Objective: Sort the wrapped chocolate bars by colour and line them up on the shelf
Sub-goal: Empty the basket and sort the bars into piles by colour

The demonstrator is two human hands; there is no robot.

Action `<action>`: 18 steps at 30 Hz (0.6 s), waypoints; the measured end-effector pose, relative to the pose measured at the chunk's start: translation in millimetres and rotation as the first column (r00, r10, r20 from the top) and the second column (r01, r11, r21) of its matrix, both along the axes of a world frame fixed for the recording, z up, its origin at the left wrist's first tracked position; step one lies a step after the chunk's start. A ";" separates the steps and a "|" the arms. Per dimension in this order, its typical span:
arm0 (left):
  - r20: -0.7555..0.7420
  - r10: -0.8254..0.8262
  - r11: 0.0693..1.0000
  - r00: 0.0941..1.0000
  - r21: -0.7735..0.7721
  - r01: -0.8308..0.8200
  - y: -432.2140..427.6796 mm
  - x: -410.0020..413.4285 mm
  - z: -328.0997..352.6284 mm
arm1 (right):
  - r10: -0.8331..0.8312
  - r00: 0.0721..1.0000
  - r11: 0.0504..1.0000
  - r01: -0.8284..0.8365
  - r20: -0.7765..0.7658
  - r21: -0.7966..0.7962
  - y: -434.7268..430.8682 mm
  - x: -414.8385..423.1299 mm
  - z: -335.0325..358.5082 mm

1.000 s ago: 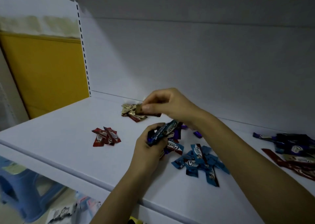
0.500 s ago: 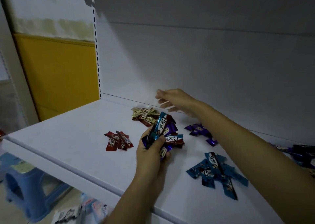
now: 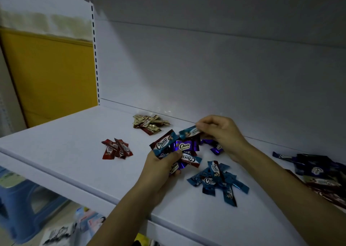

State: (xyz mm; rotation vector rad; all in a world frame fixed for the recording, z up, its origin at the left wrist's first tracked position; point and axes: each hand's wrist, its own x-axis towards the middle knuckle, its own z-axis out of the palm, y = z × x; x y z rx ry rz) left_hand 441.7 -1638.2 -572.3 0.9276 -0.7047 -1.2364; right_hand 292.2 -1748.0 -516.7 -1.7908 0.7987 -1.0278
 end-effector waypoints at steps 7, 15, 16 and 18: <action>-0.010 0.004 1.000 1.000 0.007 -0.004 -0.4 -0.7 1.4 | 0.006 0.975 0.997 0.010 -0.221 0.072 -8.0 -50.4 -10.8; -0.002 0.070 0.998 0.998 0.008 -0.070 -0.5 -0.5 -1.1 | 0.064 0.955 0.987 -0.017 -0.288 0.161 -14.9 -74.7 0.3; -0.006 0.071 0.997 0.997 0.011 -0.071 -0.6 -0.3 -1.0 | 0.085 0.947 0.984 -0.031 -0.310 0.178 -15.0 -79.2 2.2; -0.008 0.065 0.998 0.998 0.010 -0.065 -0.5 -0.4 -0.7 | 0.155 0.876 0.978 -0.071 -0.456 0.195 -11.2 -83.7 6.7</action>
